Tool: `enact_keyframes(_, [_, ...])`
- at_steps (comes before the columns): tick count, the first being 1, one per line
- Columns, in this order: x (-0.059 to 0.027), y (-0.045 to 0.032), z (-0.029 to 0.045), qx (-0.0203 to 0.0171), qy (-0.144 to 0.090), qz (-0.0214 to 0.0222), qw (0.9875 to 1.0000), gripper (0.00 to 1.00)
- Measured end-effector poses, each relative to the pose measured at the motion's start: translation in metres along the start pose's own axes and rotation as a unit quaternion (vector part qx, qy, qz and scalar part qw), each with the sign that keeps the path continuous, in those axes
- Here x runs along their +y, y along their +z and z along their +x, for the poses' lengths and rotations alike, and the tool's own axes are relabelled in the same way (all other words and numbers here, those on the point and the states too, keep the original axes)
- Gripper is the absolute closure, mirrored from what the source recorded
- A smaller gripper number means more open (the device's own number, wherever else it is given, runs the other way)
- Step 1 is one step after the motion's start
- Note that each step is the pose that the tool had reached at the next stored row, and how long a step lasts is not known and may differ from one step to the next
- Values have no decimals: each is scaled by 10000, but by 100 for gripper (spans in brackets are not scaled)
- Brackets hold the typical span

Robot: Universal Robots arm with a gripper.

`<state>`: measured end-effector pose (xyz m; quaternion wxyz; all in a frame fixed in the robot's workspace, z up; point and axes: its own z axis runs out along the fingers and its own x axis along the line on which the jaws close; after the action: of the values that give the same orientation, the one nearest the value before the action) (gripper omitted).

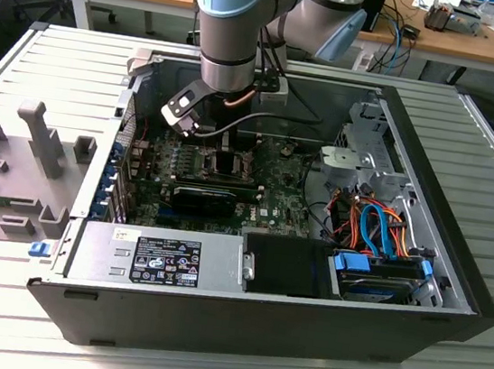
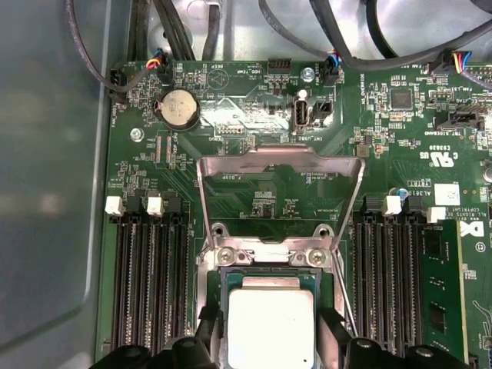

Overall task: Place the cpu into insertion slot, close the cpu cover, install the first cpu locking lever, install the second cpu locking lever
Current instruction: 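Close the cpu cover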

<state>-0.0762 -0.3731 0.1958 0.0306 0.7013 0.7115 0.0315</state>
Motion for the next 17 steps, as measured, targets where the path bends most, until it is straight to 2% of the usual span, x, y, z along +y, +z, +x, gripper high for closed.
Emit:
enact_keyframes(3, [0,-8,-1,0,0,0,10000,40])
enact_keyframes(6, [11,-127,0,34,3,0,10000,40])
enact_keyframes(10, [13,-149,0,84,8,0,10000,42])
enact_keyframes(11, [13,-149,0,89,9,-1,10000,48])
enact_keyframes(12, [13,-149,0,94,10,-1,10000,61])
enact_keyframes(14, [13,-149,0,95,10,-1,10000,73])
enact_keyframes(15, [13,-149,-1,95,10,1,10000,73])
enact_keyframes(16, [13,-148,-1,94,10,3,10000,85])
enact_keyframes(17, [14,-145,-1,95,10,5,10000,89])
